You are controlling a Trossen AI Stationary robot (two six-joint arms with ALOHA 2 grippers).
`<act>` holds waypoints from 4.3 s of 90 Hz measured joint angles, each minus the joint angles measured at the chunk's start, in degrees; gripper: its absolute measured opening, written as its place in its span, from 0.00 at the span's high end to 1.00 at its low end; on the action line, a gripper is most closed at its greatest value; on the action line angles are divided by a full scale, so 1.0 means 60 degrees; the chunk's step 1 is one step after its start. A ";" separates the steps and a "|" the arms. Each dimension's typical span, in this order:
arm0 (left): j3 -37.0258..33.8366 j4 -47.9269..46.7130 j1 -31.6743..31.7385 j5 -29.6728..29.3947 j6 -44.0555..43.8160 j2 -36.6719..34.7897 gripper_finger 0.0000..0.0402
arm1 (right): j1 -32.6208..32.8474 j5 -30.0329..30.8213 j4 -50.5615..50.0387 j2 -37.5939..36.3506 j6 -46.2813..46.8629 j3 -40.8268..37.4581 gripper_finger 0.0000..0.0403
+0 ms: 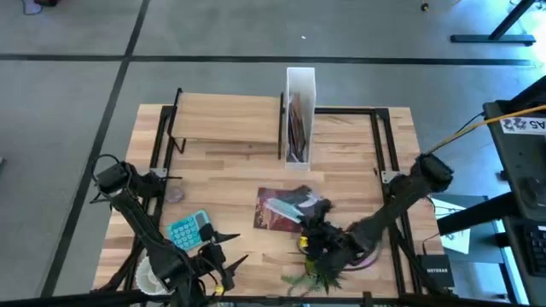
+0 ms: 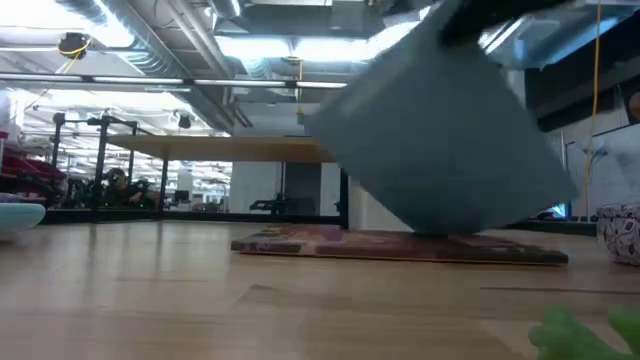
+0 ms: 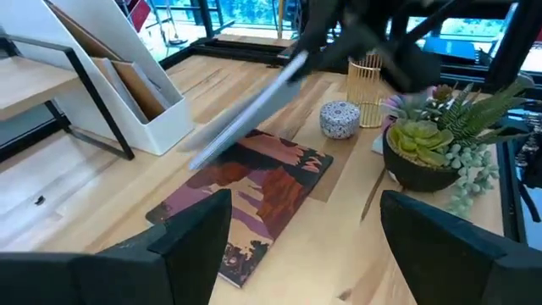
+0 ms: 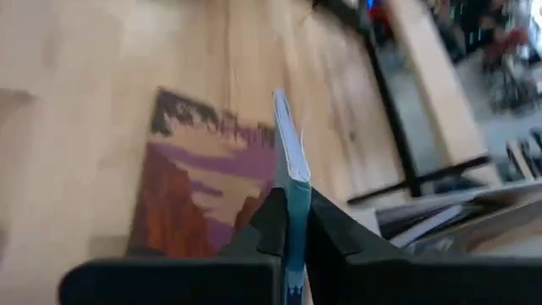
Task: Stock shelves
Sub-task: Remove the blue book from the book organizer, then remove the brown book from the book organizer
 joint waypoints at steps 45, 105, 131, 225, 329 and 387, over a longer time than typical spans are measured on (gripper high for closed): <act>0.0011 -0.3097 0.0318 0.1752 -0.3199 0.0080 0.30 | -0.1544 -0.2629 -0.1133 0.3504 0.1237 0.4287 0.98; -0.4771 0.1618 0.0465 0.2842 -0.5971 0.0076 0.30 | -0.1891 -0.3548 0.1910 0.4119 0.0095 0.4564 0.94; -0.5470 0.3095 0.0815 0.2806 -0.5058 0.0055 0.30 | -0.1873 -0.4910 0.2508 0.4038 -0.0712 0.4698 0.60; -0.5431 0.3890 0.1715 0.4991 -0.3581 -0.0270 0.30 | -0.1869 -0.6572 -0.2598 0.2885 0.1518 0.1398 0.70; -0.4830 0.2894 0.2502 0.5850 -0.1971 -0.0069 0.30 | -0.1632 -0.6149 -0.1800 0.2848 0.0404 0.1497 0.70; -0.4631 0.1620 0.2265 0.5849 -0.2617 -0.0587 0.30 | -0.0913 -0.4565 -0.2781 0.1337 0.0716 0.1498 0.70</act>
